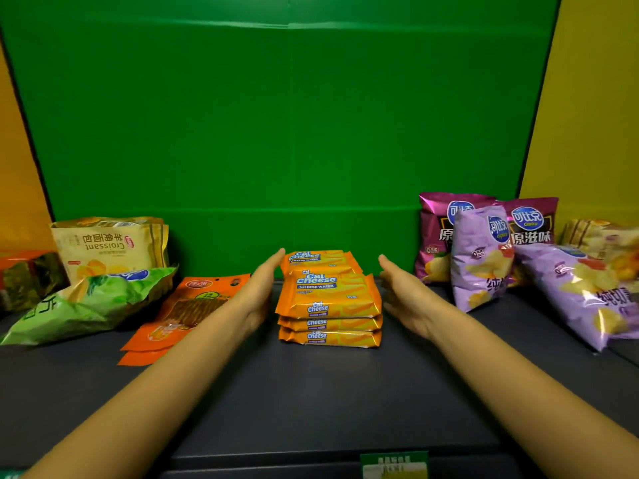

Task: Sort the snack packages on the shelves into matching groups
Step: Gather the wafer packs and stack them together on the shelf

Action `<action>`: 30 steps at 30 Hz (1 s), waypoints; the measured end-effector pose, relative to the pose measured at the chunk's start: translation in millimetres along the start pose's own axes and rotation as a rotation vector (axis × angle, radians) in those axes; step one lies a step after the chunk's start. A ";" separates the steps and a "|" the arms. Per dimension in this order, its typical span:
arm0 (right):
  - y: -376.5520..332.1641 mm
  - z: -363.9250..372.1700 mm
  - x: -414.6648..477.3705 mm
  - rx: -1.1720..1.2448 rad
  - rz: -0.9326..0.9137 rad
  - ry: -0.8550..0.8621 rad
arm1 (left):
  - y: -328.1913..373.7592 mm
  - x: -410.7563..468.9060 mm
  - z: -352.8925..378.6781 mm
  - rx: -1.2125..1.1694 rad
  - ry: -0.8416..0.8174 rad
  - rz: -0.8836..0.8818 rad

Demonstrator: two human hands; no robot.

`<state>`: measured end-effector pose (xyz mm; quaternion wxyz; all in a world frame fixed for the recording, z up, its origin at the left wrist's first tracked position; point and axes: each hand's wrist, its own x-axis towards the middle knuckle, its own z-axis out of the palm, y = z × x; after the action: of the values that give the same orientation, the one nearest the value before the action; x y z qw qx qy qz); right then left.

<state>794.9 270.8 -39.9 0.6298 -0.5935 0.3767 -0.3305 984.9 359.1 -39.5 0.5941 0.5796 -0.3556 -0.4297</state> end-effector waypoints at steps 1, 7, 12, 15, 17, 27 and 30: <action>-3.0 -3.0 2.4 0.007 -0.005 0.012 | 7.4 -1.2 0.8 -0.005 0.021 0.022; -4.6 -2.4 25.0 0.051 0.025 0.034 | 10.2 28.0 2.9 -0.017 0.046 -0.085; -2.1 8.6 34.6 0.069 0.098 -0.054 | 2.4 36.1 4.1 0.016 0.021 -0.156; -5.1 12.1 35.8 0.100 0.096 -0.099 | 0.8 38.5 4.9 -0.008 -0.022 -0.111; -5.1 13.2 34.8 0.053 0.085 -0.080 | 0.4 41.0 6.1 0.003 -0.054 -0.102; -2.5 10.0 35.5 0.036 0.068 -0.068 | 0.6 39.2 5.1 0.006 -0.021 -0.091; -9.7 7.9 33.3 -0.086 -0.054 0.018 | 7.6 27.6 7.1 0.117 0.164 0.004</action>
<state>818.6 245.2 -32.9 0.5913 -0.6268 0.3799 -0.3363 989.5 330.6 -33.4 0.5870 0.6459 -0.3316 -0.3583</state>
